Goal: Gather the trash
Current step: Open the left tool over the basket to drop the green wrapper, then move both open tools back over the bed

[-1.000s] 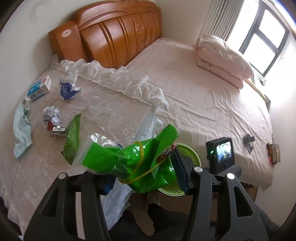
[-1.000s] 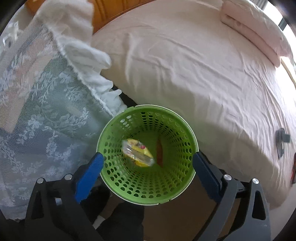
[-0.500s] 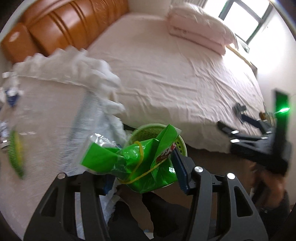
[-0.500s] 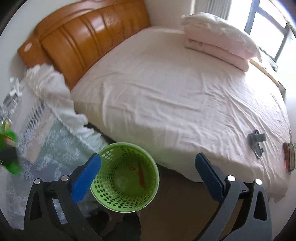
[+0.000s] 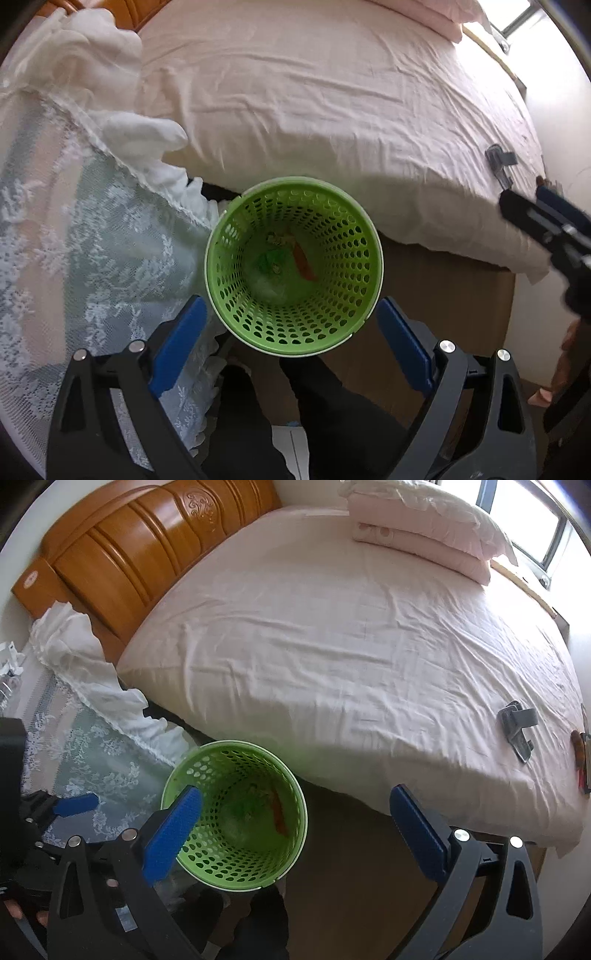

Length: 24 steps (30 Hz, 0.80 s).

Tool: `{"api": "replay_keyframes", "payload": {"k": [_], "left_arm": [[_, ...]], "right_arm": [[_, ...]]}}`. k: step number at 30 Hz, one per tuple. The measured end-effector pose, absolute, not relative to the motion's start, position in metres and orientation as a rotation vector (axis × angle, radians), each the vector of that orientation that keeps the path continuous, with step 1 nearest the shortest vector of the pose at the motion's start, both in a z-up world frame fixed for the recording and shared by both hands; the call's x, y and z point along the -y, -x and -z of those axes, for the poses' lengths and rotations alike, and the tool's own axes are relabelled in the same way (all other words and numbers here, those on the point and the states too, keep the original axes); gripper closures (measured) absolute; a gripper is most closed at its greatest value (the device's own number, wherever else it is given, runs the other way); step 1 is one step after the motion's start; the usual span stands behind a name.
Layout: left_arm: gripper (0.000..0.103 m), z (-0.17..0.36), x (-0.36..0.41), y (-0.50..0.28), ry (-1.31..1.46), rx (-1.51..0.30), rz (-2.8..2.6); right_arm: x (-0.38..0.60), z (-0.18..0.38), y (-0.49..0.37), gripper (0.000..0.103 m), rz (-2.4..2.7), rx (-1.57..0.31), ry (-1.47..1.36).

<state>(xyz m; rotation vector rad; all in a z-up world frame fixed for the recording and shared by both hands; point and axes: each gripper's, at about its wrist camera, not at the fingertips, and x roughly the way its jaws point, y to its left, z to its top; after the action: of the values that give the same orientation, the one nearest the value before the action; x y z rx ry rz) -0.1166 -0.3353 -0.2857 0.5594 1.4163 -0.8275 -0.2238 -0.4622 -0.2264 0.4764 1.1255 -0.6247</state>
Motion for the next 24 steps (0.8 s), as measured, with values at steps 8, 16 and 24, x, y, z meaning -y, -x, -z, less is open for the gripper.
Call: {"api": "replay_keyframes", "payload": {"k": [8, 16, 24], "left_arm": [[0.011, 0.182, 0.302, 0.077, -0.453, -1.195, 0.743], [0.008, 0.065, 0.189, 0.022, -0.259, -0.966, 0.463], [0.008, 0.016, 0.086, 0.003, -0.139, -0.861, 0.249]], "right_arm": [[0.431, 0.174, 0.176, 0.002, 0.508, -1.037, -0.370], [0.351, 0.085, 0.084, 0.002, 0.249, -0.854, -0.227], [0.253, 0.028, 0.016, 0.002, 0.035, -0.716, -0.102]]}}
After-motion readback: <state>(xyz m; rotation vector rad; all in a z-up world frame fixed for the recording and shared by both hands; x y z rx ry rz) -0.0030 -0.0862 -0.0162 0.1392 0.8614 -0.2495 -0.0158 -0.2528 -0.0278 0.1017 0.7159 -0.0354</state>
